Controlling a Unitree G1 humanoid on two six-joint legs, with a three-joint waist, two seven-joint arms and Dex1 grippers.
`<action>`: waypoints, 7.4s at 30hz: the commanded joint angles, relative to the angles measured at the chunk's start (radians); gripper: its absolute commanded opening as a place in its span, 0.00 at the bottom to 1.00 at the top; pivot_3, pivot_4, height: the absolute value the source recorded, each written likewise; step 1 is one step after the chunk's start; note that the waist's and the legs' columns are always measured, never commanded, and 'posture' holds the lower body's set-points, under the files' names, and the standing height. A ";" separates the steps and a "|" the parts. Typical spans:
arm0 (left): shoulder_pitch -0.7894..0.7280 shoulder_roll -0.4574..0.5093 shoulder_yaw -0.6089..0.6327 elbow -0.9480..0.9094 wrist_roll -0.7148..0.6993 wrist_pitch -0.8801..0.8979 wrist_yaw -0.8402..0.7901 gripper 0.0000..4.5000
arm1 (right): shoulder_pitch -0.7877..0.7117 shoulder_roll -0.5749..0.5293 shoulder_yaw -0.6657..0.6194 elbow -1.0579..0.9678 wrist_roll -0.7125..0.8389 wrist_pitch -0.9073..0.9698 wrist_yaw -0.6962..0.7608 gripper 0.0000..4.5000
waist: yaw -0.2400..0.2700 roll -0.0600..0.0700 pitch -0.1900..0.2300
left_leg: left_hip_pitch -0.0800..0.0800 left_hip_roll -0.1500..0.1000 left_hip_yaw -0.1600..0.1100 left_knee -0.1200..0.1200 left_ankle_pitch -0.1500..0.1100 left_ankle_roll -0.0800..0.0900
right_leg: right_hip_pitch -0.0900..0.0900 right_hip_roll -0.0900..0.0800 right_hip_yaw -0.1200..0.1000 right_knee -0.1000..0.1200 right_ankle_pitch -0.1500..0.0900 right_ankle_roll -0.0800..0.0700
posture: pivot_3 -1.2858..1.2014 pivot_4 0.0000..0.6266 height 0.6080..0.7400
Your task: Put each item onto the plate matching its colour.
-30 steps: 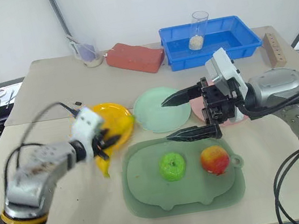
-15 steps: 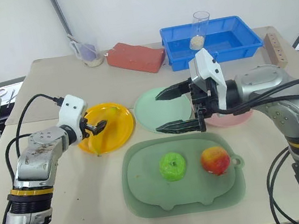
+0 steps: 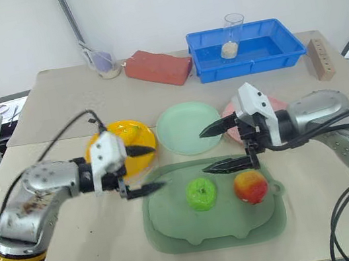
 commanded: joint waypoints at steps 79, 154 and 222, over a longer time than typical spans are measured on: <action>-0.146 -0.186 -0.115 0.287 0.108 -0.319 -0.184 0.99 | 0.425 -0.297 -0.173 -0.192 0.003 -0.034 -0.072 1.00 | -0.011 0.003 -0.003 | -0.004 0.000 -0.003 0.010 -0.004 0.008 | 0.004 0.000 -0.002 -0.003 0.000 0.003 | 0.52 0.24 1.00; 0.089 -0.085 0.000 -0.083 -0.060 -0.035 0.114 1.00 | -0.046 -0.013 -0.061 0.274 -0.235 -0.098 0.176 0.99 | 0.007 0.003 -0.005 | -0.001 0.001 -0.006 0.009 -0.005 0.008 | 0.002 0.000 -0.011 0.006 -0.001 -0.001 | 0.52 0.24 1.00; -0.146 -0.279 -0.022 0.133 -0.075 0.018 0.213 1.00 | -0.105 0.148 -0.116 0.859 -0.492 -0.232 -0.293 0.96 | 0.000 0.009 -0.006 | -0.003 -0.002 -0.013 0.014 -0.005 0.008 | 0.017 -0.001 -0.016 -0.003 -0.001 0.001 | 0.52 0.24 1.00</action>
